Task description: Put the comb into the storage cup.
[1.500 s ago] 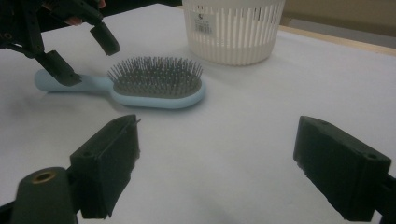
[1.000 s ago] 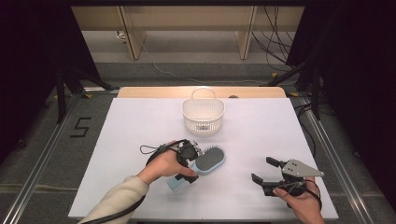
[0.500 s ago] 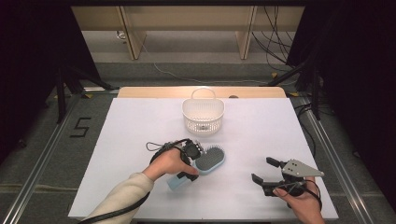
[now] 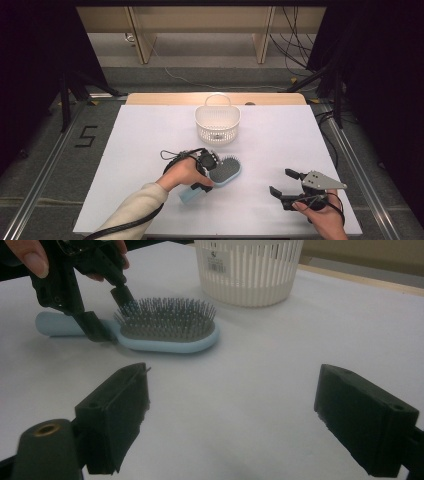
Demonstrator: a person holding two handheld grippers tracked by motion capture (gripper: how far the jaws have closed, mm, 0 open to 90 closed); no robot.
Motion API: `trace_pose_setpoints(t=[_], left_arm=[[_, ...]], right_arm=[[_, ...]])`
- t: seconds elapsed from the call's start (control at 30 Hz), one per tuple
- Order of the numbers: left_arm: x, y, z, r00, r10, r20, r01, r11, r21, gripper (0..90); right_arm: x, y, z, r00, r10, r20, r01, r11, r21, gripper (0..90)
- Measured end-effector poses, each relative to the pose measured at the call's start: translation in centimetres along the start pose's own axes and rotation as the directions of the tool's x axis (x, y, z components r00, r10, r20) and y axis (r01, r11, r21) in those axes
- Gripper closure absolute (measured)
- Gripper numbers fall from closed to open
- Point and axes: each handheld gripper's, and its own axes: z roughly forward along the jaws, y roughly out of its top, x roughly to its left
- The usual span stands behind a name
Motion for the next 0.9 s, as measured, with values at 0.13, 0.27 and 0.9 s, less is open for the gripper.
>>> trace_pose_setpoints(t=[0.13,0.27,0.9], left_arm=[[0.09,0.06,0.11,1.0,0.0,0.001,0.0,1.0,0.002,33.9],[0.15,0.09,0.26,1.0,-0.002,0.003,0.002,1.0,0.009,36.2],[0.09,0.42,0.24,0.9998,-0.014,0.011,0.013,0.9993,0.036,43.2]], right_arm=[[0.0,-0.01,0.0,1.0,-0.001,0.0,0.001,1.0,0.001,15.1],[-0.01,-0.03,0.0,1.0,0.0,0.001,0.0,1.0,0.003,15.1],[-0.01,-0.09,0.04,1.0,0.003,0.002,-0.003,1.0,0.01,15.1]])
